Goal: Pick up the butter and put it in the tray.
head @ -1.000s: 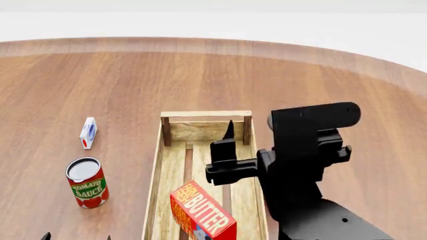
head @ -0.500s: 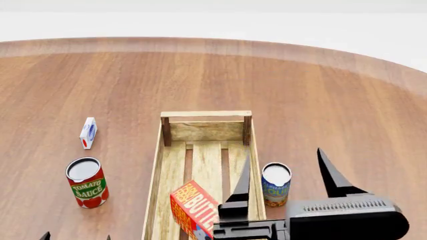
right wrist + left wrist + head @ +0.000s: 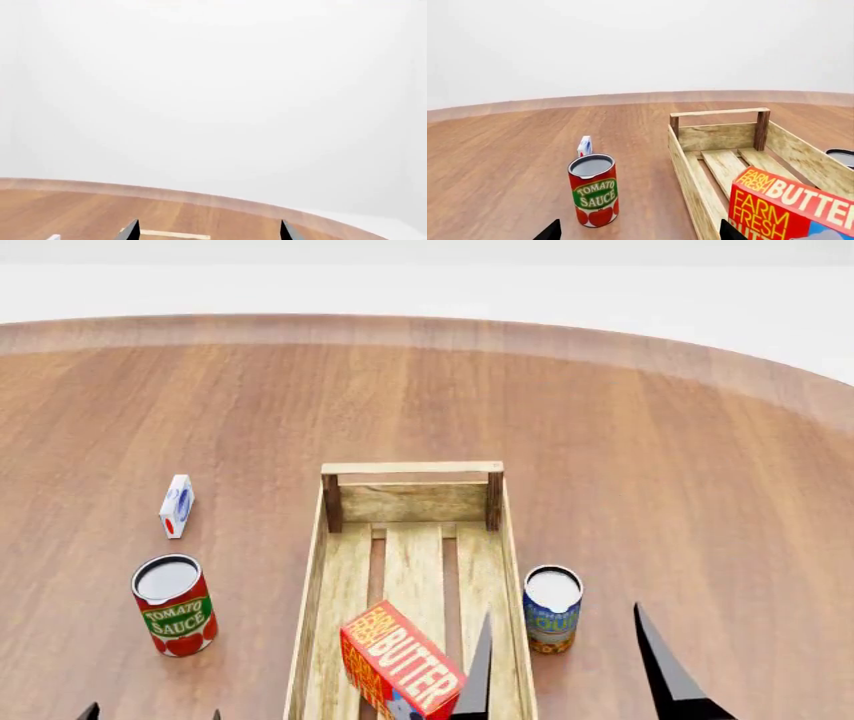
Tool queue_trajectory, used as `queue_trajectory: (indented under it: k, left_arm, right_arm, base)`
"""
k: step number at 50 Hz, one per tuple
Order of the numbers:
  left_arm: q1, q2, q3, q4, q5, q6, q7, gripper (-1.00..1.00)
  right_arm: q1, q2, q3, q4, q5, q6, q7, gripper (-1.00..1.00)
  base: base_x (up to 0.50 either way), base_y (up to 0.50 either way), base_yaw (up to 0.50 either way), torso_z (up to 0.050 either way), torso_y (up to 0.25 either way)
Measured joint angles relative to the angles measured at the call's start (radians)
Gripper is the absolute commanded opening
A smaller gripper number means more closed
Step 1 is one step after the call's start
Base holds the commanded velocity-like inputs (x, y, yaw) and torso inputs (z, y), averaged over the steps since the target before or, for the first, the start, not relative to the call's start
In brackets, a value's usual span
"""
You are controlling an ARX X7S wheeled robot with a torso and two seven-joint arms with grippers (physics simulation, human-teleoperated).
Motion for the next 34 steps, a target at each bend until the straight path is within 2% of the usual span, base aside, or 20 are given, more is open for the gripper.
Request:
queue_trajectory:
  k: [13, 34]
  left_arm:
    - [0.051, -0.030, -0.009, 0.117, 0.025, 0.024, -0.035, 1.00]
    - [0.160, -0.132, -0.053, 0.524, 0.048, -0.077, -0.126, 1.00]
  right_arm:
    - [-0.028, 0.010, -0.009, -0.035, -0.044, -0.018, 0.012, 1.00]
    - [-0.033, 0.057, -0.014, -0.211, -0.101, 0.059, 0.047, 1.00]
  base:
    - [0.00, 0.00, 0.00, 0.000, 0.000]
    - [0.00, 0.00, 0.00, 0.000, 0.000]
